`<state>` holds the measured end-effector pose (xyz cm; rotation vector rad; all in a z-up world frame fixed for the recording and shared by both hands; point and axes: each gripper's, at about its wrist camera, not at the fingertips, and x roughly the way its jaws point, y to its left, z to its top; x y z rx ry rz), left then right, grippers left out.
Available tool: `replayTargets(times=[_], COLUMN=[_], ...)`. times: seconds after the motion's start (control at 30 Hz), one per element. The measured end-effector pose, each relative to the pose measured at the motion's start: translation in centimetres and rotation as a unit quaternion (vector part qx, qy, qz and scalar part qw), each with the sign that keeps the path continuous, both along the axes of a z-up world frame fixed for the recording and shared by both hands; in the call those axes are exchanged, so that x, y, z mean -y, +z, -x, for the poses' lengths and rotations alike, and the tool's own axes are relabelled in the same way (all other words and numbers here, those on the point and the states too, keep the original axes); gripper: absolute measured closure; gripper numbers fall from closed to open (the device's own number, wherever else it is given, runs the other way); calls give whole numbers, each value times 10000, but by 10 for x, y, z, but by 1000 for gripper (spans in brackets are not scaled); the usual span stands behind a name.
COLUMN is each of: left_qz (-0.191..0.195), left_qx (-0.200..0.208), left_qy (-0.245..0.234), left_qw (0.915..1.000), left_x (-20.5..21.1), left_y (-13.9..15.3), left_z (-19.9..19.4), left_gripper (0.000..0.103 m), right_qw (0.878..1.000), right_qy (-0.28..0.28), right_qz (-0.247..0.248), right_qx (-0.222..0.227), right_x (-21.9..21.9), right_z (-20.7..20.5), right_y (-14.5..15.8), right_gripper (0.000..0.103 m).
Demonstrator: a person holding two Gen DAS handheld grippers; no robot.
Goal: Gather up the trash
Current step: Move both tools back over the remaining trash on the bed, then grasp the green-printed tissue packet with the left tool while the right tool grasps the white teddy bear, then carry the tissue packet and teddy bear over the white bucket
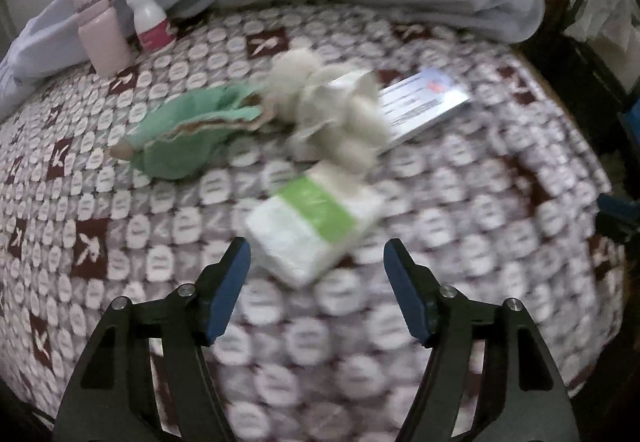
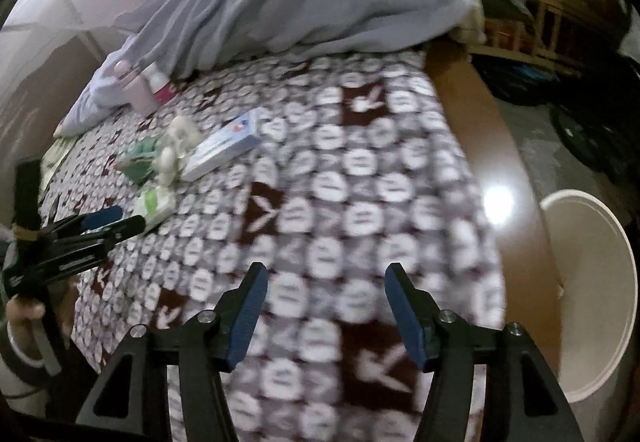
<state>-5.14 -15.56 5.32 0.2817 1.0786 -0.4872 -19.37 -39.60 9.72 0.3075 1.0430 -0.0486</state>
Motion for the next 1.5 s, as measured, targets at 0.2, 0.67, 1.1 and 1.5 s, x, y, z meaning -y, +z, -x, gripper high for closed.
replayTargets(times=[0.2,0.67,1.1,1.5], left_qz=[69,346,620,723], left_qx=[-353,-272,-420,-335], left_qy=[63,698,998,1004], left_qw=[9993,9966,9922,9918], left_x=[-5,-57,-76,-52], left_y=[-31,4,-2,6], left_z=[-23,-23,-33,-6], left_gripper=[35,67,67,67], right_qw=[9995,9924,9872,9886], right_qy=[311,1186,1564,1435], right_qz=[-40,-244,309,26], right_qx=[-77,203,-35,461], right_x=[-32,-117,-160,-122], right_z=[-32,-162,-237,-137], right_y=[-6,5,-44,5], right_gripper=[44,41,73,77])
